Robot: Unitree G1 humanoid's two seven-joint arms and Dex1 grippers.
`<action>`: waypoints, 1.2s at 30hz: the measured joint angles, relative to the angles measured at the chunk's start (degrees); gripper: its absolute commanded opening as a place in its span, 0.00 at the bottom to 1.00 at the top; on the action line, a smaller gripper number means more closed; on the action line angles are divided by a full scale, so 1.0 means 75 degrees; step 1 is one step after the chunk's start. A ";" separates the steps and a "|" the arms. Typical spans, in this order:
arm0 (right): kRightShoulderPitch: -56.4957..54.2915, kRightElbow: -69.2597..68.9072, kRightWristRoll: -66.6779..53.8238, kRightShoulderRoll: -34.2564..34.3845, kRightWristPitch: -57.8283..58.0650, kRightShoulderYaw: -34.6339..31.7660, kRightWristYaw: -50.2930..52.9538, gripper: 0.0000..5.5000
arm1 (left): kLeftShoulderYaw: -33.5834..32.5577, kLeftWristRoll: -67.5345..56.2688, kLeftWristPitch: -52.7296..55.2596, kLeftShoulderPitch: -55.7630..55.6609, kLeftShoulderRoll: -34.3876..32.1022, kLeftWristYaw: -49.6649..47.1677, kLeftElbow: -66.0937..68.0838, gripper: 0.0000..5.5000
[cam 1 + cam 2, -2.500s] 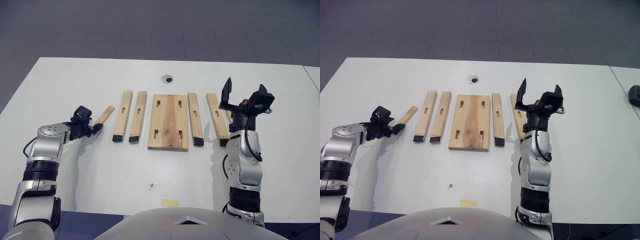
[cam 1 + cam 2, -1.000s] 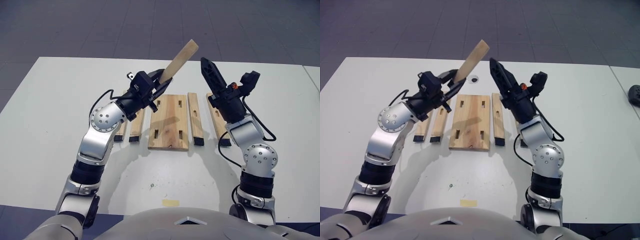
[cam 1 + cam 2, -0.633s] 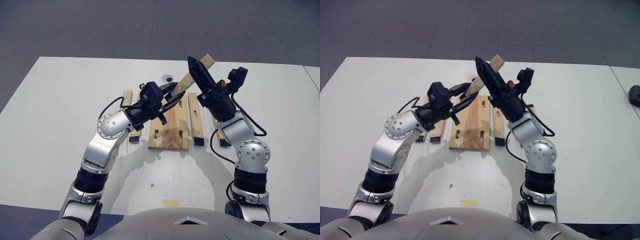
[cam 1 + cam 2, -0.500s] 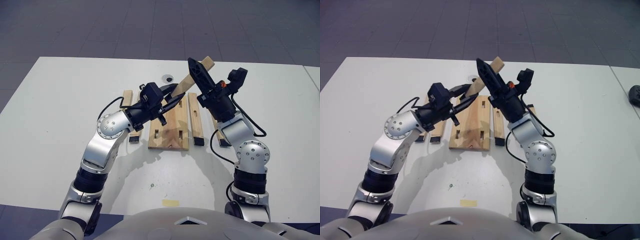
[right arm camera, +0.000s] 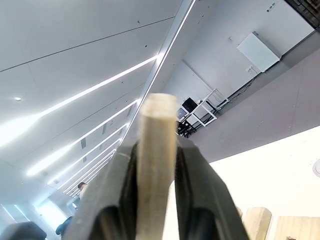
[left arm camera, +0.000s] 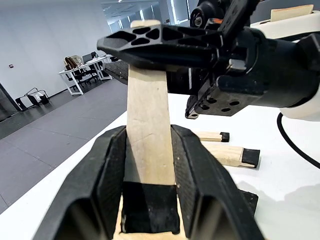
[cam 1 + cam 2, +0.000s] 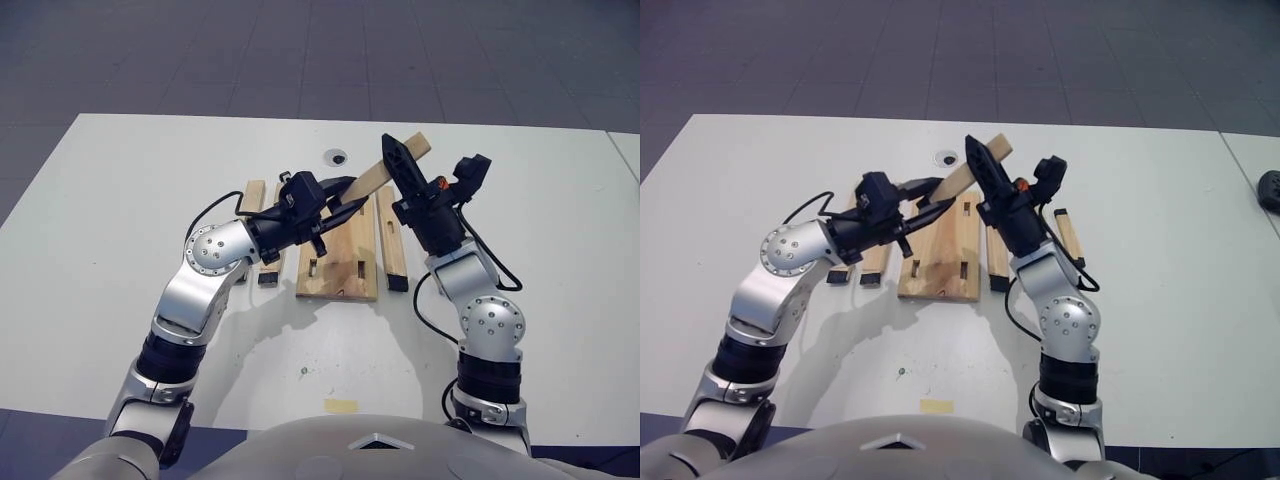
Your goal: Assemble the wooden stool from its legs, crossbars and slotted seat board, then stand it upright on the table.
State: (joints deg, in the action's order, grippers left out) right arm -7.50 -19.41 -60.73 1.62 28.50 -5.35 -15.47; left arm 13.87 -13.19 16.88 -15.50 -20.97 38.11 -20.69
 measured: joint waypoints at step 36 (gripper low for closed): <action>-0.0713 0.3853 0.3037 -0.0267 -0.3007 -0.1611 -0.0095 0.08 | -0.2021 -0.0219 0.0906 -0.0899 0.0859 -0.2405 0.1540 0.98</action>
State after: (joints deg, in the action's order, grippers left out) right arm -12.86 9.49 -37.96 -0.38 5.95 -17.43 -16.19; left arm -1.29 -14.84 23.68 -22.25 -14.52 20.08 -9.15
